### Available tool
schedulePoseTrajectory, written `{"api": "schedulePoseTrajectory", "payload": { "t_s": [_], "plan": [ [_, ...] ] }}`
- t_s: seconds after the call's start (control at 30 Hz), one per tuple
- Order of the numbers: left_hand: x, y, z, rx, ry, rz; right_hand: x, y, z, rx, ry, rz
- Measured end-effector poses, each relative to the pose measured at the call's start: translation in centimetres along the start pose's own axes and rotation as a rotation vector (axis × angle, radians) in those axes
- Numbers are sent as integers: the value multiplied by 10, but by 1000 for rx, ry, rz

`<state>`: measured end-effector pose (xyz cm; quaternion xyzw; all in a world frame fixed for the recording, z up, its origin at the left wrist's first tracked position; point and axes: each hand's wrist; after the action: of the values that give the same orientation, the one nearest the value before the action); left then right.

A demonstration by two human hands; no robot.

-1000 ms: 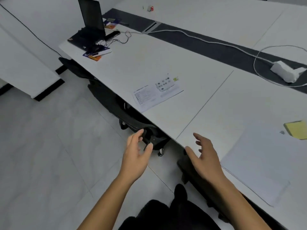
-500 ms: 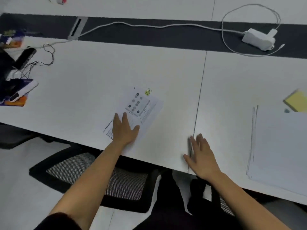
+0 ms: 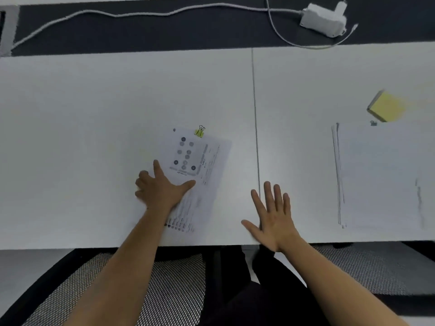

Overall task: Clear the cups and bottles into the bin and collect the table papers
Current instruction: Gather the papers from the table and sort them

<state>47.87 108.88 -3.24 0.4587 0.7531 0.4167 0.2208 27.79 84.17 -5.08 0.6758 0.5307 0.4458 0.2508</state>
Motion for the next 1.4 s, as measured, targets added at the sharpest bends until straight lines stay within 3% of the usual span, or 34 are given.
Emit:
{"api": "schedulePoseTrajectory", "payload": {
  "t_s": [0.13,0.23,0.4,0.6,0.67,0.8,1.0,1.13,1.3,1.4],
  "plan": [
    [-23,2,-10,39,89,-58,-6,1,-2,-26,43,41],
    [-40,-6,-25,84,95,-25,-27,10,-14,-212,46,136],
    [-80,-39,-89,127,43,-58,-118,48,-57,-504,-406,224],
    [-108,-70,-132,162,109,-250,-249,68,-119,-407,-931,403],
    [-104,-75,-139,115,171,-372,-271,73,-134,-349,-1017,491],
    [-99,-84,-160,51,282,-372,-280,78,-139,-393,-1000,542],
    [-111,-102,-187,159,345,-457,-249,69,-128,-498,-947,706],
    [-115,-112,-188,212,294,-475,-222,61,-126,-553,-945,695],
    [-104,-107,-194,268,235,-513,-187,49,-136,-364,-986,771],
    [-96,-95,-215,306,94,-580,-163,38,-141,-375,-959,803]
  ]
}}
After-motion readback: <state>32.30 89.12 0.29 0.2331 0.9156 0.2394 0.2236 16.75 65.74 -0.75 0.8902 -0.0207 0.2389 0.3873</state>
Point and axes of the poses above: each hand's wrist, its own z-axis towards the middle knuckle, its own y-axis out of the back of the hand, x = y × z, and after that the axes turned 14 degrees about y, right-handed
